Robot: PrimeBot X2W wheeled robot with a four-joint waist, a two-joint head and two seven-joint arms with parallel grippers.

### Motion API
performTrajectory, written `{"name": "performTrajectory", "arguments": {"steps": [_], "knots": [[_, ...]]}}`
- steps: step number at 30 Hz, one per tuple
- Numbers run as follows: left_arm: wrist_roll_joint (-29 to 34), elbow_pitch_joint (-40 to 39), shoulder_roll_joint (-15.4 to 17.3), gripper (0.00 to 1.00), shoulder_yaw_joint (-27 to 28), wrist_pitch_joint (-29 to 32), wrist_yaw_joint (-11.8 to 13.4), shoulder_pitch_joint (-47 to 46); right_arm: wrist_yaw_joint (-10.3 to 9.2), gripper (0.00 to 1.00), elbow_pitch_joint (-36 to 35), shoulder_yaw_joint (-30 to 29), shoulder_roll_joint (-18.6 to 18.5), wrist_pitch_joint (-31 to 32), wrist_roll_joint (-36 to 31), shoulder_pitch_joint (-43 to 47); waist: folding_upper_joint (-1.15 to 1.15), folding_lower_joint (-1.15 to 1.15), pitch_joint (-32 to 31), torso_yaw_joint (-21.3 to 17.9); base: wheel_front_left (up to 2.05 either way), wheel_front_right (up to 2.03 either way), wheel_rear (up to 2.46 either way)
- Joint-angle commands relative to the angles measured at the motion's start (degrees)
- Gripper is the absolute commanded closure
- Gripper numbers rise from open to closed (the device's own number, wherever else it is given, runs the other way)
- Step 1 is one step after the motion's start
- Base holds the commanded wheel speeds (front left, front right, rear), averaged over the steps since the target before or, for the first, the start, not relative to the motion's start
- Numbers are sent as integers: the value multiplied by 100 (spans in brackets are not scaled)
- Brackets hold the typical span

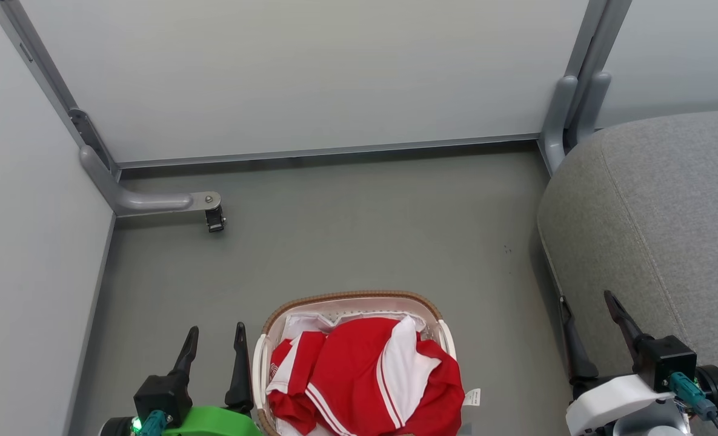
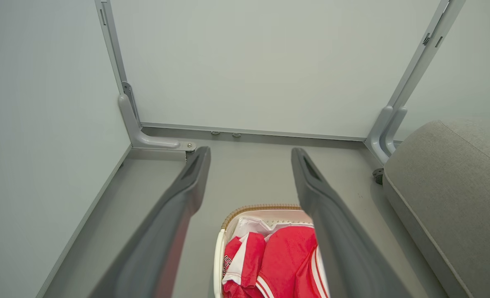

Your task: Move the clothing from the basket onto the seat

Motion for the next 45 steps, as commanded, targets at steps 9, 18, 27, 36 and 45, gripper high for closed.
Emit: {"name": "performTrajectory", "arguments": {"steps": [9, 18, 27, 36, 45], "knots": [[-58, -13, 38, 0, -9, -8, 25, 28, 0, 0, -64, -27, -32, -30, -36, 12, 0, 0, 71, -19, 0, 0, 0], [105, 39, 37, 0, -167, -7, -111, -504, 0, 0, -248, -115, -32, -29, -75, -239, 0, 0, 539, -37, 0, 0, 0], [73, 606, 35, 0, -561, -7, -298, -1724, -1, 0, -649, -417, -31, -29, -47, -977, 0, 0, 1718, -358, 0, 0, 0], [116, 2207, 40, 0, -1420, 191, -589, -3303, -1, 0, -1004, -687, -25, -29, 169, -2004, 0, 0, 3176, -877, 0, 0, 0], [45, 3412, 45, 0, -2380, 640, -727, -4403, -1, 0, -1284, -587, -22, -29, 500, -2814, 0, 0, 4267, -1421, 0, 0, 0]]}}
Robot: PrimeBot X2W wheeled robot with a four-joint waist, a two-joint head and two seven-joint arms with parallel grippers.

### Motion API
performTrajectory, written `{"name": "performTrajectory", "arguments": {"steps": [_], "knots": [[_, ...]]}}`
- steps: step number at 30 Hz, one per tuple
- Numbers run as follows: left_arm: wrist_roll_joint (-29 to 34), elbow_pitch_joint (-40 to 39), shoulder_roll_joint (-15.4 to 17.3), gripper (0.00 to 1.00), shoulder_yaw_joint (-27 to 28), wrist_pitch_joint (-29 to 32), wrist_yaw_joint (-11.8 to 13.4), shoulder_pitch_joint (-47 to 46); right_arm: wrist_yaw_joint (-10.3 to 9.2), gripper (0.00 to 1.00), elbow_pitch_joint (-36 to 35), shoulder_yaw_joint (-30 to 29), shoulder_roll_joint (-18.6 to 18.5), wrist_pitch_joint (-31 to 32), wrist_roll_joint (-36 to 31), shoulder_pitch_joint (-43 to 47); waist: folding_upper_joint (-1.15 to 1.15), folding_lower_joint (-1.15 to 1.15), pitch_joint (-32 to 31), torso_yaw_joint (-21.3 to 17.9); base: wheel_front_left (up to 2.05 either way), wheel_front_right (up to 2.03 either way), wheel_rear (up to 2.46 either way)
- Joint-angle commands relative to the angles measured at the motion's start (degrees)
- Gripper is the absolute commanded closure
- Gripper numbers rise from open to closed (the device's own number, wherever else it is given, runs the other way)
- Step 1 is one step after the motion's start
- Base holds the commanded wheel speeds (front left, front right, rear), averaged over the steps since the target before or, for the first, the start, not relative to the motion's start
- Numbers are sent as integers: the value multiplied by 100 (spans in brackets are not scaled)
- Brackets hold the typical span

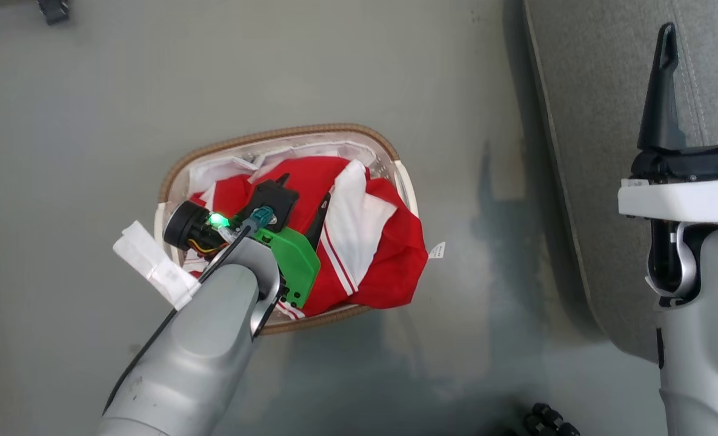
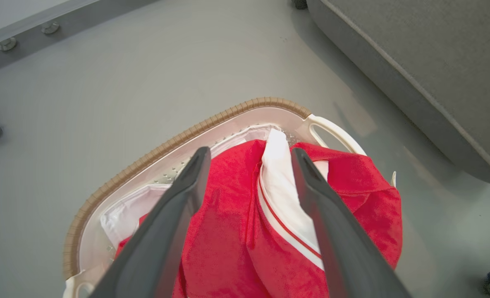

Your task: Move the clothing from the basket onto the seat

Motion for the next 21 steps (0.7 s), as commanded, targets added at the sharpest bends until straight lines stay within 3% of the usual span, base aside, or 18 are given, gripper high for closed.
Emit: {"name": "performTrajectory", "arguments": {"steps": [1, 9, 21], "knots": [[-23, 136, 52, 0, -101, 61, -18, -258, -4, 0, -71, 35, -11, -28, 80, -148, 0, -1, 1014, -698, 0, 0, 0], [-145, 882, 85, 0, -625, 261, -22, -961, -4, 0, -348, 110, -5, -28, 357, -406, 0, -1, 1565, -1002, 0, 0, 0], [-147, 1704, 148, 0, -691, 271, 101, -1509, -4, 0, -617, 316, -11, -28, 634, -509, 0, -1, 1839, -1282, 0, 0, 0]]}}
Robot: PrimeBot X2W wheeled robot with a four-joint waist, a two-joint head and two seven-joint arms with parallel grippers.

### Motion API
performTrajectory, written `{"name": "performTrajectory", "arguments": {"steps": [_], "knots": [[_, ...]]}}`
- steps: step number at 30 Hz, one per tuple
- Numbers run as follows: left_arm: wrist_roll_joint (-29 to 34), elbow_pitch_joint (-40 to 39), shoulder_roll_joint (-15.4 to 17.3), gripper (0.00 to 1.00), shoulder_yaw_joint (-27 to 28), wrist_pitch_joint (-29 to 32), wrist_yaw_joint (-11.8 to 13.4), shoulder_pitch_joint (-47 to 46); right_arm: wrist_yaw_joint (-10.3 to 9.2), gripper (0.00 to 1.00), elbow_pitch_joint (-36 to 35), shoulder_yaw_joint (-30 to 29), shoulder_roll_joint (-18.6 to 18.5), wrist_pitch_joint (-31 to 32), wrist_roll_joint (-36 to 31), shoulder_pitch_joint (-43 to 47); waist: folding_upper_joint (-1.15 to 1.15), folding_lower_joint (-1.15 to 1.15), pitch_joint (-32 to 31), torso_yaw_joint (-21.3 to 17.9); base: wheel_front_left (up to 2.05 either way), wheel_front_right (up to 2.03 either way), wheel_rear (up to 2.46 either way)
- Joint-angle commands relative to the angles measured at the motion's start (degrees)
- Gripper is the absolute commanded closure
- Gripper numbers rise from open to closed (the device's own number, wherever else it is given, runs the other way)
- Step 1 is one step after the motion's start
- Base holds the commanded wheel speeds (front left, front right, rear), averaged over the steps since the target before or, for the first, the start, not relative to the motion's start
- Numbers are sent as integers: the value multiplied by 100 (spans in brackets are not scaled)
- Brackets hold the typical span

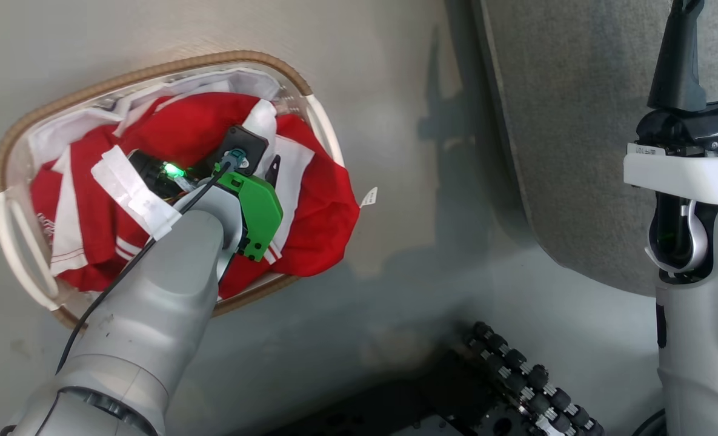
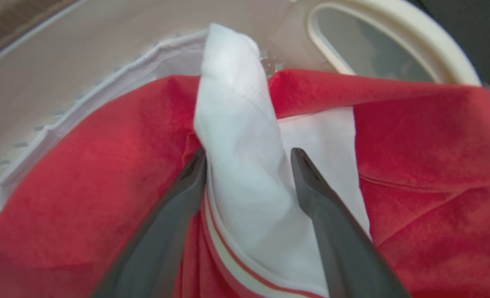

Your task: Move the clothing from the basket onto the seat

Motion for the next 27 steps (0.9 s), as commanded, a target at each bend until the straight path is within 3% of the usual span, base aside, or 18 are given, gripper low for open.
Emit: {"name": "performTrajectory", "arguments": {"steps": [1, 2, 3, 16, 27], "knots": [[-31, 62, 45, 51, -23, -36, 15, -103, -4, 0, -7, 11, -10, -28, 30, -26, 0, -1, 130, -140, 0, 0, 0], [-44, 80, 38, 62, -32, -55, 9, -111, -4, 0, 4, 15, -10, -28, 34, -12, 0, -1, 121, -140, 0, 0, 0], [-29, 101, 31, 100, -47, -89, 13, -124, -4, 0, 21, 19, -11, -28, 38, 6, 0, -1, 101, -138, 0, 0, 0], [-213, 14, -53, 100, -207, -633, -17, 169, -4, 0, 341, -143, -14, -28, -264, 270, 0, -1, -652, 278, 0, 0, 0], [-537, -985, -69, 100, -625, -918, -100, 789, -5, 0, 906, -350, -19, -28, -807, 1034, 0, -1, -2245, 1111, 0, 0, 0]]}}
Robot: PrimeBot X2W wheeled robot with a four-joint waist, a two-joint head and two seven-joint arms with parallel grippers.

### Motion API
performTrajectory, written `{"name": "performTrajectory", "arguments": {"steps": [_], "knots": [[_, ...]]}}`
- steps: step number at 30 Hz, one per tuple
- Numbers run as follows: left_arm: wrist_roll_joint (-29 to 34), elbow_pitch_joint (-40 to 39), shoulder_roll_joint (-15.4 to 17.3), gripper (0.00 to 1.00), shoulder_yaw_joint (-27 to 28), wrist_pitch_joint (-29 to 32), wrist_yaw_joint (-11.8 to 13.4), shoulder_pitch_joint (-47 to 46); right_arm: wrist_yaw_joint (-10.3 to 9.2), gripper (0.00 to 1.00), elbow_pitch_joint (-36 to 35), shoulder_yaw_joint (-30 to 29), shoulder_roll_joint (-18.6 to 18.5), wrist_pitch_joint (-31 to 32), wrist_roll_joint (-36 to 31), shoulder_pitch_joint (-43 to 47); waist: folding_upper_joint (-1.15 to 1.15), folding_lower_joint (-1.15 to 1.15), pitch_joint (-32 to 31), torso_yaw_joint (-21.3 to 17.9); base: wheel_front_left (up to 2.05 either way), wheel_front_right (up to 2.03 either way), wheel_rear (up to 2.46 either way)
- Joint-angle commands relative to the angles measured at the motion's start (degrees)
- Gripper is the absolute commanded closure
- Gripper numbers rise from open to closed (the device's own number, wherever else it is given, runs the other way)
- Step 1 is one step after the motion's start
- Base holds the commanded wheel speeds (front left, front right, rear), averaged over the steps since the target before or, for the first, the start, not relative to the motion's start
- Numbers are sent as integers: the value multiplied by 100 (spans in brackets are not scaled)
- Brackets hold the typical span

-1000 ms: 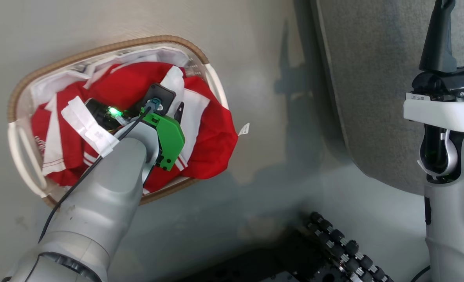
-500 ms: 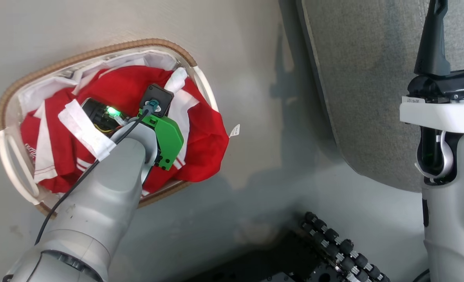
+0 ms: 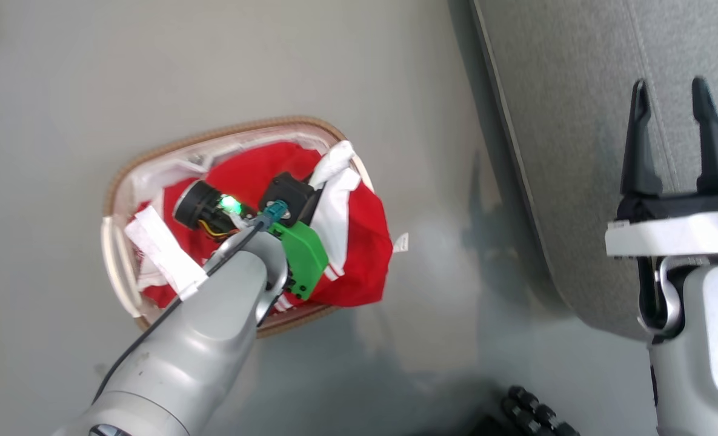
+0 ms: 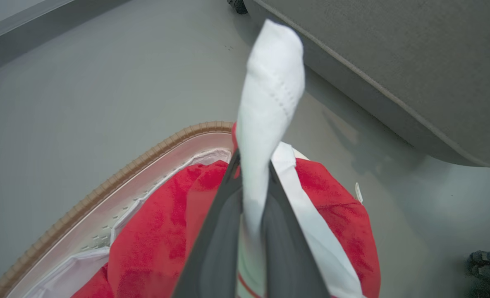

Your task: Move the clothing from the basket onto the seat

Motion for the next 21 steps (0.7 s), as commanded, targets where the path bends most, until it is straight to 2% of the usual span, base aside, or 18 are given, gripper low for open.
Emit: {"name": "performTrajectory", "arguments": {"steps": [1, 7, 15, 21], "knots": [[-59, -163, -12, 100, -75, -38, -19, 127, -6, 0, 72, -69, -31, -28, -53, 180, 0, 0, -1029, 652, 0, 0, 0], [-374, -908, 69, 100, -515, -45, -24, 307, -6, 0, 324, -145, -31, -28, -207, 701, 0, 0, -2009, 952, 0, 0, 0], [-1031, -2039, 599, 100, -1042, 183, -21, 53, -6, 0, 601, -98, -30, -28, -318, 1387, 0, 0, -3149, 1119, 0, 0, 0], [-1342, -2788, 978, 100, -1116, 419, -20, -453, -6, 0, 679, 34, -28, -28, -315, 1654, 0, 0, -3554, 1126, 0, 0, 0]]}}
